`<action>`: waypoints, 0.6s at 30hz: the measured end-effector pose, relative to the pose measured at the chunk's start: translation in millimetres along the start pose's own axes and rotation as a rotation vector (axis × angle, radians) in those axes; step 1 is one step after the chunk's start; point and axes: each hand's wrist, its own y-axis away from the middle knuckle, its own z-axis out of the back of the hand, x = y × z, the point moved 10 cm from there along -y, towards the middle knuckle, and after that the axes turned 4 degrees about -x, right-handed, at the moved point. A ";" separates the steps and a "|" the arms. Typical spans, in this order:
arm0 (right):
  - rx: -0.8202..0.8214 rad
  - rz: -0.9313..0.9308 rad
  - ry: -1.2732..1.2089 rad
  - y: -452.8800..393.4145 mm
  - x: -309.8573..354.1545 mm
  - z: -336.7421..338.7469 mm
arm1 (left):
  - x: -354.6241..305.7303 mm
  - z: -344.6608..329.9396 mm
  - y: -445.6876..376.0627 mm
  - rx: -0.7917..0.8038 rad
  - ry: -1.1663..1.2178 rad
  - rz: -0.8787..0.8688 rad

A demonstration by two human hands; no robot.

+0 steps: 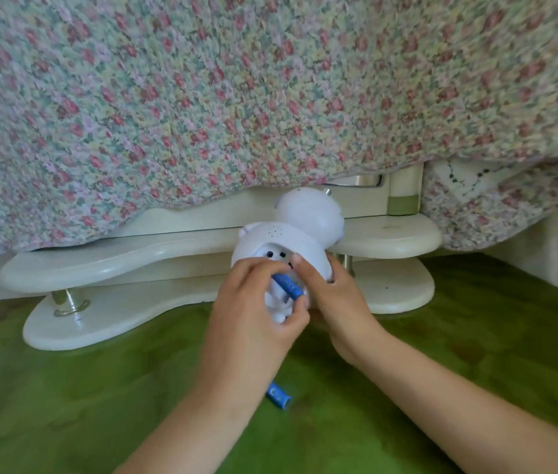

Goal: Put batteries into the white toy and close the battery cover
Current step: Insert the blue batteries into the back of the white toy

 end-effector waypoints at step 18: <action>-0.036 -0.145 -0.091 12.8 -10.7 -0.8 | 7.5 -0.4 -4.7 -0.237 -0.060 -0.094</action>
